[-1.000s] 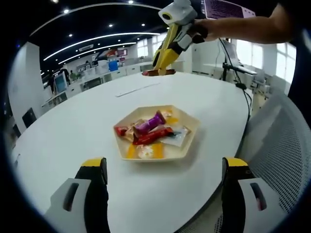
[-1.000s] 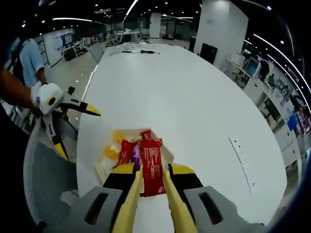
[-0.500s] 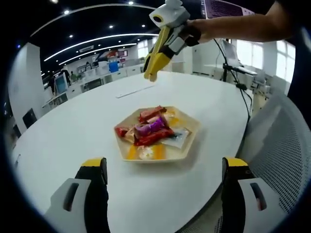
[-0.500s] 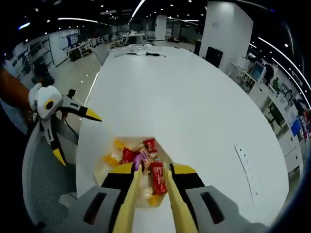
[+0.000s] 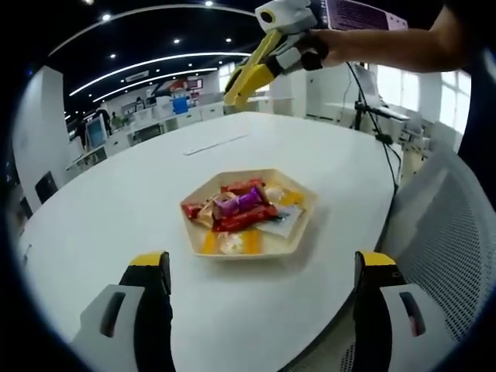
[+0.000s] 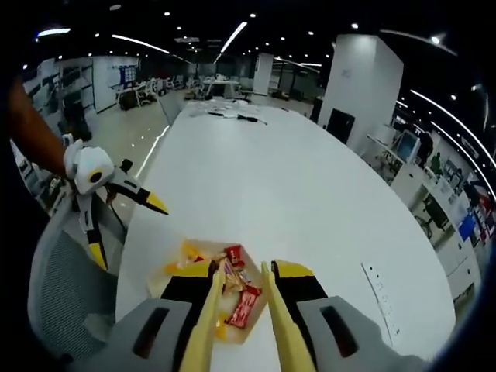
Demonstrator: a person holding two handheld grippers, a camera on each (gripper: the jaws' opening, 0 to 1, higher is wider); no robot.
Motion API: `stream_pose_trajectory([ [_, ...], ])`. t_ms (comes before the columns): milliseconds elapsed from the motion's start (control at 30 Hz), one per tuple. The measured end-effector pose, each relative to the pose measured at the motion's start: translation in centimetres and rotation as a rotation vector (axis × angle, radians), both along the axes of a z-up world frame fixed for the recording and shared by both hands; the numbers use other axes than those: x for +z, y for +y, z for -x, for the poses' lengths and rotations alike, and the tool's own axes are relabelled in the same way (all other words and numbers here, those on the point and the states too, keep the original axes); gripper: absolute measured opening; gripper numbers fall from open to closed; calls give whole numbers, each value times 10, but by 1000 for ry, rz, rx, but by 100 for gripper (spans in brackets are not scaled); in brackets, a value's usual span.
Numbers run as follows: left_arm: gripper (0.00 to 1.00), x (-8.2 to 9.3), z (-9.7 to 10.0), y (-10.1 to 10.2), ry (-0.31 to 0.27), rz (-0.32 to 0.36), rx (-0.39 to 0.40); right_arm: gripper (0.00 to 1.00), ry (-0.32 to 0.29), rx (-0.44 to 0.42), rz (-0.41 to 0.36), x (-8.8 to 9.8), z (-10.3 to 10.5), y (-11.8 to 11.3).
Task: Place the target food into the container with the food tongs after gripping and lifting it, then release it inside without dropping or visibly crushing the food.
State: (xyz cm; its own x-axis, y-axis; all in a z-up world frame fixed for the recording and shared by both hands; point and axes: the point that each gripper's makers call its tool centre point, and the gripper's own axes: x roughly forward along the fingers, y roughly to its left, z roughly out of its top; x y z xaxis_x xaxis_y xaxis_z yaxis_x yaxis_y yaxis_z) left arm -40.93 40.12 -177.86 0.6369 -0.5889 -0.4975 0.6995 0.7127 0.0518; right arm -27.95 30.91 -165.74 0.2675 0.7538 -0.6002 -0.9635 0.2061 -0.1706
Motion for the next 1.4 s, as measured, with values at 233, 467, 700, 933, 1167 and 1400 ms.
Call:
stream_pose_trajectory([
  [233, 95, 3, 1, -2, -7, 12, -6, 28, -21, 2, -99, 20, 9, -7],
  [467, 96, 11, -3, 2, -26, 51, 26, 28, -35, -39, -169, 37, 16, -20],
  [700, 99, 18, 0, -6, -13, 104, -16, 28, -5, -68, -220, 38, 30, -36],
  [933, 99, 23, 8, -18, 14, 98, -89, 28, -1, -71, -235, 33, 44, -50],
  [1167, 99, 62, -5, -39, -41, 110, -186, 28, 8, -63, -289, 28, 64, -55],
  [1400, 93, 95, -13, -64, -53, 142, -304, 28, 33, -24, -393, 33, 81, -54],
])
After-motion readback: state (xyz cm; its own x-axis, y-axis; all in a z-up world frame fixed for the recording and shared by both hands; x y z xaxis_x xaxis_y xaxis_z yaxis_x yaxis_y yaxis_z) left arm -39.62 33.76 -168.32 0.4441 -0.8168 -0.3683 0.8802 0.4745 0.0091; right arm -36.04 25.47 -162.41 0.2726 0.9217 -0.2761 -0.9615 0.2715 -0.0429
